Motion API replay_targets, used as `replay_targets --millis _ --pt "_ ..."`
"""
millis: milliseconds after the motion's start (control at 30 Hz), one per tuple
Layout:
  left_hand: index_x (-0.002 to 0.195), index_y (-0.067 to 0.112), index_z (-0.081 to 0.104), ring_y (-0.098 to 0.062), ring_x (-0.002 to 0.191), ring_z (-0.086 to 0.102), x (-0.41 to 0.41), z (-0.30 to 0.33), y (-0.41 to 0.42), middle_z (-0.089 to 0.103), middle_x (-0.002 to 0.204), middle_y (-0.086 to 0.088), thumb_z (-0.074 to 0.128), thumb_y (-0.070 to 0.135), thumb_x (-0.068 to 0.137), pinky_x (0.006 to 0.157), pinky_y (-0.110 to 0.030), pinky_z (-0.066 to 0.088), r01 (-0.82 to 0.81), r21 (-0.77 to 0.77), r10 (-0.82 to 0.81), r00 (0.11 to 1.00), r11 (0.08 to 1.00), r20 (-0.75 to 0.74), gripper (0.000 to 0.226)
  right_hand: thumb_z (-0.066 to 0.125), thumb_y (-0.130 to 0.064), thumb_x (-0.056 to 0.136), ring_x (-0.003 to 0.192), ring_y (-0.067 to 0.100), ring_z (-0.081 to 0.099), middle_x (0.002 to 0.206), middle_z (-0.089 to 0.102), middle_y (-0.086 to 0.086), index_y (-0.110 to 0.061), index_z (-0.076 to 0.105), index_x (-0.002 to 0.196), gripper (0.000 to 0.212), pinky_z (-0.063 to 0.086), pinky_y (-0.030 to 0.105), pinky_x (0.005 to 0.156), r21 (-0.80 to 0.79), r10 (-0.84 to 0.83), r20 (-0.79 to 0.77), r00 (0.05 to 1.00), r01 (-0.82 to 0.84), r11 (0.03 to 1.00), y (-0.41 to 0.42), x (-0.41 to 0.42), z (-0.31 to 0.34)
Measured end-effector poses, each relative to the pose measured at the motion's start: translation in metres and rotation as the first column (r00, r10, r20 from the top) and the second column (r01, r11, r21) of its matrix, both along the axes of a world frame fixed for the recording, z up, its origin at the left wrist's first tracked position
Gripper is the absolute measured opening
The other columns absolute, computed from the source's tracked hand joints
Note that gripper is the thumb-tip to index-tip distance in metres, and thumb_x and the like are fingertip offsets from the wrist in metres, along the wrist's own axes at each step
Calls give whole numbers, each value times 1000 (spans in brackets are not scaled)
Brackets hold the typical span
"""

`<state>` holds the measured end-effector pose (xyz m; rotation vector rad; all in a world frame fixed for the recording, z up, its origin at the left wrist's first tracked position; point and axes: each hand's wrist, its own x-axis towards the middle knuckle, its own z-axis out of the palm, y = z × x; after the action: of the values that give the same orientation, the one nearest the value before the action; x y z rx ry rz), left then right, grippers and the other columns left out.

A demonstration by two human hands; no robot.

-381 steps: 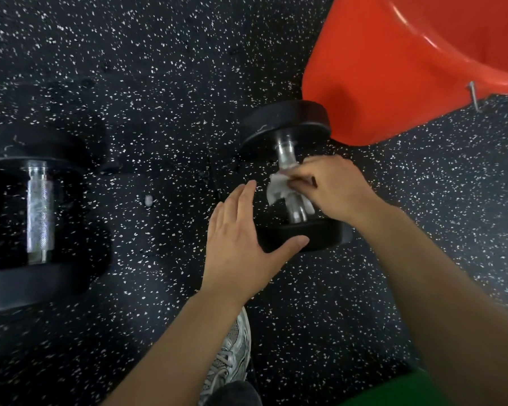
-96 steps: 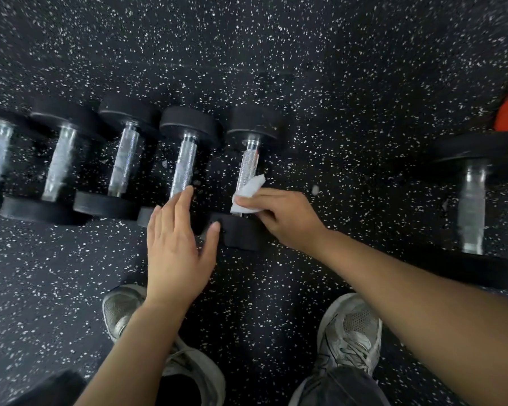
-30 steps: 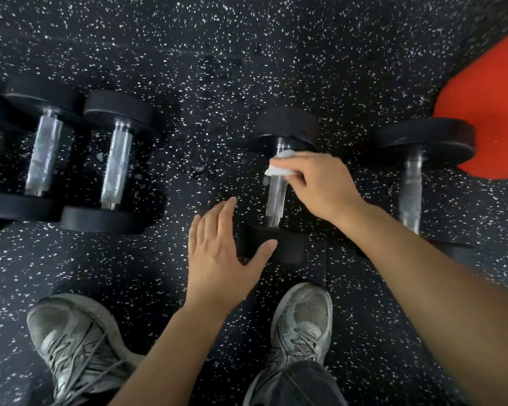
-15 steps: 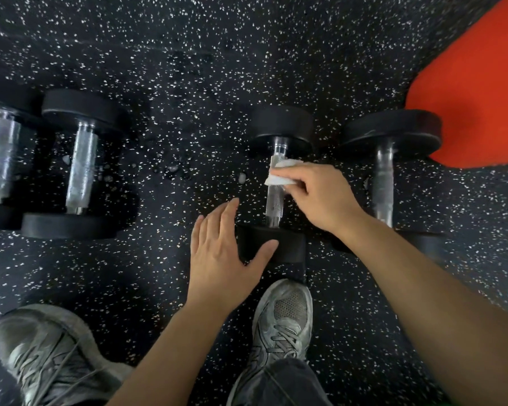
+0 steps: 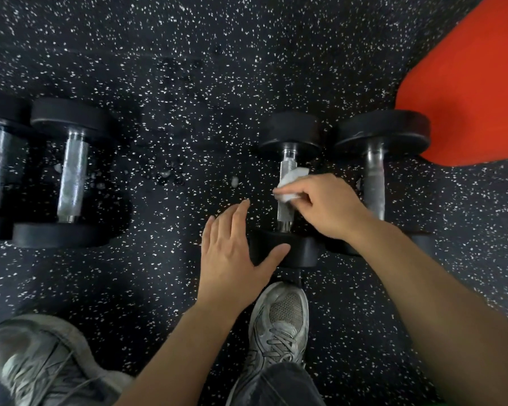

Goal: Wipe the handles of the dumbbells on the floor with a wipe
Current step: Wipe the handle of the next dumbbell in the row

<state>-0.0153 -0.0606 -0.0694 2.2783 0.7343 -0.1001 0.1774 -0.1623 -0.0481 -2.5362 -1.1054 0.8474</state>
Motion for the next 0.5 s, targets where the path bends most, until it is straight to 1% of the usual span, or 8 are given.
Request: replay_targets --millis 33,100,167,233,267,333,400,500 --pt "160 21 21 -17 152 23 2 0 -1 35 161 -2 42 86 83 129 -38 5 4 -2 -4 1000 1000 -7 103 62 -25 99 82 4 62 122 72 -12 -48 70 122 34 49 30 79 -46 57 -38 998 -59 997 -3 0 3" --pt "161 21 20 -20 153 23 7 1 -3 33 162 -2 43 88 79 129 -41 6 20 0 -20 1000 1000 -17 108 64 -25 98 100 9 67 123 72 -14 -48 70 121 33 53 33 91 -113 127 -128 984 -141 983 -6 -1 9" --pt "161 21 18 -21 153 23 12 2 -5 33 162 -3 44 89 78 129 -42 7 39 12 -39 999 999 -18 110 66 -24 97 107 9 67 123 71 -19 -49 70 120 35 54 38 98 -88 116 -214 970 -138 987 -8 -2 12" --pt "161 21 18 -20 153 24 14 5 -2 33 163 -3 44 89 79 129 -43 9 41 32 -41 999 999 -5 109 66 -18 97 104 12 70 122 70 -22 -49 69 121 39 56 40 95 59 62 -253 966 -49 997 -7 -4 13" --pt "161 22 18 -20 153 25 13 7 1 34 163 -2 43 89 81 129 -44 10 29 42 -29 1000 999 6 107 65 -15 97 104 10 71 122 71 -21 -48 69 122 41 57 34 94 146 17 -286 958 26 989 -5 -6 15" --pt "162 23 16 -18 154 23 9 12 13 33 163 -1 40 88 84 129 -43 9 -1 52 0 1000 999 18 104 65 -9 98 106 0 69 121 71 -18 -37 71 124 39 53 17 92 287 -62 -402 913 190 939 1 -13 18" --pt "162 24 15 -18 154 21 4 18 29 32 164 -1 39 87 86 129 -41 7 -30 69 28 999 997 21 101 63 -6 99 103 2 70 116 73 -13 -27 71 126 35 52 15 89 342 -88 -500 861 289 894 10 -20 19" --pt "161 22 19 -19 153 22 -9 27 55 33 163 -3 41 85 86 128 -38 5 -61 132 59 998 989 19 100 60 -7 101 93 4 68 105 73 -11 -26 68 129 35 51 16 81 365 -95 -545 833 338 868 26 -29 18"
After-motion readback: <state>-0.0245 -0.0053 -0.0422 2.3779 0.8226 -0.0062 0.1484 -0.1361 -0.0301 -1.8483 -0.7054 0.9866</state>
